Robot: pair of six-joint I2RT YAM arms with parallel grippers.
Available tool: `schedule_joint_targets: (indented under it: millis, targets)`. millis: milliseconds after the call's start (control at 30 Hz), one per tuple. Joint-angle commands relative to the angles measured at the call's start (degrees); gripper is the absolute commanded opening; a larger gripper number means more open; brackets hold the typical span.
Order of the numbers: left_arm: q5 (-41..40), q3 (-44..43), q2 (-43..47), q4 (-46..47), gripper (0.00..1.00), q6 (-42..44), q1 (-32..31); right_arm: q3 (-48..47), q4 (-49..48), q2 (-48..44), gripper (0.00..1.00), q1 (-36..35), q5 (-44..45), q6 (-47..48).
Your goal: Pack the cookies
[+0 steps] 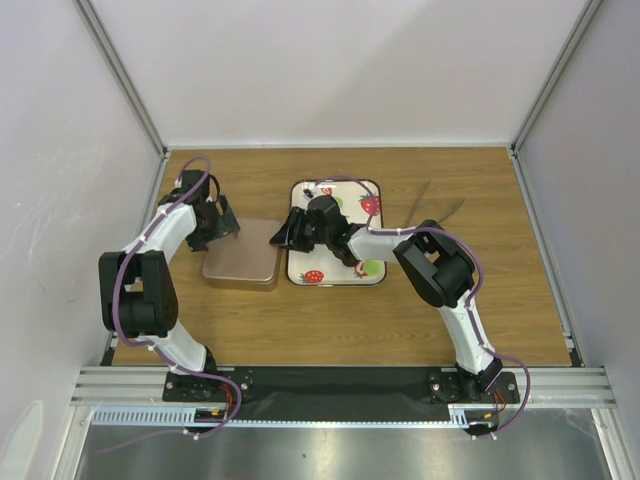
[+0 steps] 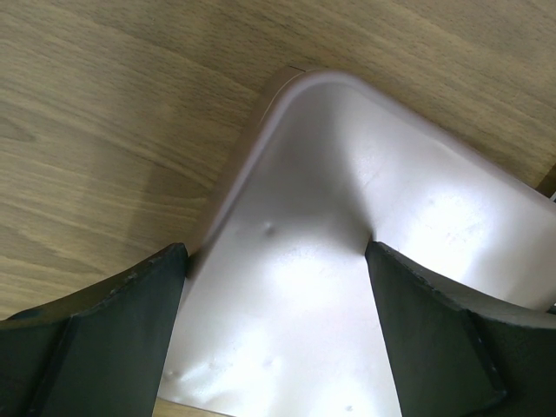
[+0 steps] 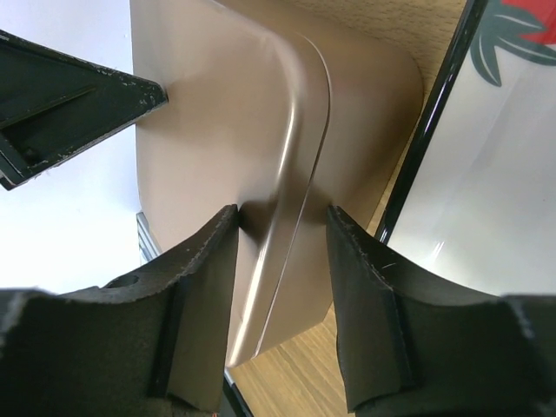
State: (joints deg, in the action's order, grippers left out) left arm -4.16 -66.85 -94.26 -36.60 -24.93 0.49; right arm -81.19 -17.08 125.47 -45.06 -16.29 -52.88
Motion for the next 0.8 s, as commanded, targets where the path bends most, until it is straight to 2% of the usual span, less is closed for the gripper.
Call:
schedule_joint_targets:
  millis: [0, 500, 600, 767]
  targets:
    - [3.64, 0.49, -0.14, -0.93, 0.89, -0.56, -1.81, -2.31, -1.11, -0.75, 0.41, -1.79, -1.2, 0.32]
    - [3.72, 2.78, -0.58, 0.83, 0.9, -3.46, -1.64, -1.96, -0.23, -0.49, 0.34, -2.67, -0.93, 2.7]
    - [3.72, 2.6, 0.04, 0.48, 0.91, -3.46, -1.2, -2.04, -0.23, -0.75, 0.34, -2.49, -1.37, 2.87]
    - [2.33, 0.59, 1.18, -0.4, 0.93, -3.37, -0.67, -2.4, 0.03, -1.54, 0.43, -1.53, -2.16, 3.14]
